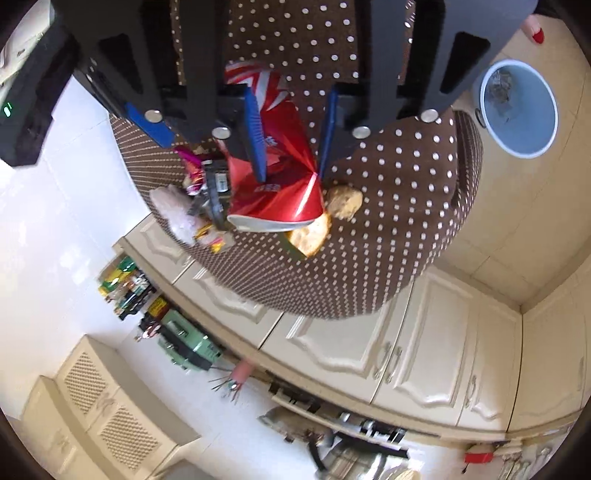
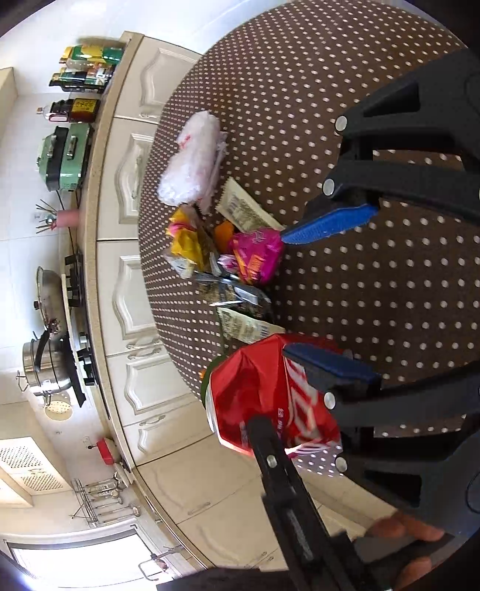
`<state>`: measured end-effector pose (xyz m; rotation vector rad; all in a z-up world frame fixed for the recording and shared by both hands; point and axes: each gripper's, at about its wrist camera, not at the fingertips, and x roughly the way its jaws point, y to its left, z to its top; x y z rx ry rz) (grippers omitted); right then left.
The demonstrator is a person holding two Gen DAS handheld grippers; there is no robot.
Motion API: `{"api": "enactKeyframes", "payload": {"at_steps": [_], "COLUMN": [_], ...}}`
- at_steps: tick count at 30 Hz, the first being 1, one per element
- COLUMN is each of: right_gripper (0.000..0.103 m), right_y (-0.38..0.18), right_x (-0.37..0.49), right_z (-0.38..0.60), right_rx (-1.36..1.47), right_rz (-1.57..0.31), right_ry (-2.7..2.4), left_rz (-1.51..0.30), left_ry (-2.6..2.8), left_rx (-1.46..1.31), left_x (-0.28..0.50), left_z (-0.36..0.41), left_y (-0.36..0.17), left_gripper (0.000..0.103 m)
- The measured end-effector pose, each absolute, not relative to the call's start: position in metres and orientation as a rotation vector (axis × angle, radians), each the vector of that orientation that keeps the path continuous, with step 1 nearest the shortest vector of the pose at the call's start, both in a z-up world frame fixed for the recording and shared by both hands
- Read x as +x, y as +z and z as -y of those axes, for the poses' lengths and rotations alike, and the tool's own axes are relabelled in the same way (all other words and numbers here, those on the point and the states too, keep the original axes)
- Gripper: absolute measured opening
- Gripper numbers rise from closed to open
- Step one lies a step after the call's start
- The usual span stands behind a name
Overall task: Collect trash
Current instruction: 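Grasp the crushed red can with the left tool while the right tool grasps a dark wrapper, then carry the red can and wrapper over the blue bin and release both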
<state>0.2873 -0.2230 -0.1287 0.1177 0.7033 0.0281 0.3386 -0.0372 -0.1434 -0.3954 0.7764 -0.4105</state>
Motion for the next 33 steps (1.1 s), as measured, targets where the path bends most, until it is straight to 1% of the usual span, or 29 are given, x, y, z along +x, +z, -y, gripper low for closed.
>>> {"api": "enactKeyframes", "payload": {"at_steps": [2,6,8,10,12,15,20,21,24,25,26,27,29,33], "right_gripper": [0.056,0.055,0.051,0.050,0.044,0.044,0.044,0.041,0.028,0.025,0.018,0.008,0.005,0.003], "right_y": [-0.125,-0.123,-0.121,-0.118,-0.117,-0.120,-0.130,-0.132,-0.139,-0.140,-0.139,-0.139,-0.137,-0.126], "right_x": [0.295,0.318,0.327,0.337,0.352,0.370,0.391,0.392,0.394,0.392,0.391,0.388,0.384,0.368], "right_z": [0.225,0.228,0.228,0.227,0.225,0.224,0.220,0.219,0.217,0.215,0.212,0.211,0.208,0.204], "right_rx": [0.119,0.124,0.118,0.117,0.099,0.089,0.032,0.024,-0.004,-0.018,-0.035,-0.044,-0.052,-0.053], "right_rz": [-0.697,-0.710,-0.714,-0.717,-0.725,-0.757,-0.787,-0.790,-0.809,-0.807,-0.802,-0.794,-0.776,-0.729], "right_ry": [0.021,0.022,0.024,0.027,0.036,0.043,0.011,0.008,0.021,0.026,0.026,0.025,0.037,0.052], "left_rz": [-0.746,-0.692,-0.647,-0.608,-0.575,-0.538,-0.549,-0.553,-0.569,-0.575,-0.579,-0.585,-0.588,-0.594], "left_ry": [-0.406,-0.413,-0.376,-0.312,-0.247,-0.146,-0.120,-0.124,-0.125,-0.130,-0.134,-0.138,-0.143,-0.166], "left_rx": [-0.392,-0.406,-0.390,-0.373,-0.350,-0.299,-0.300,-0.303,-0.312,-0.316,-0.322,-0.328,-0.328,-0.350], "left_x": [0.335,0.331,0.326,0.324,0.323,0.325,0.335,0.337,0.341,0.342,0.343,0.343,0.343,0.340], "left_z": [0.033,0.019,0.013,0.007,0.002,-0.001,-0.010,-0.011,-0.014,-0.015,-0.015,-0.015,-0.017,-0.025], "left_y": [-0.136,-0.121,-0.113,-0.107,-0.102,-0.098,-0.103,-0.104,-0.109,-0.112,-0.113,-0.115,-0.116,-0.115], "left_gripper": [0.023,0.022,0.022,0.022,0.022,0.022,0.022,0.022,0.022,0.022,0.022,0.022,0.022,0.022]}}
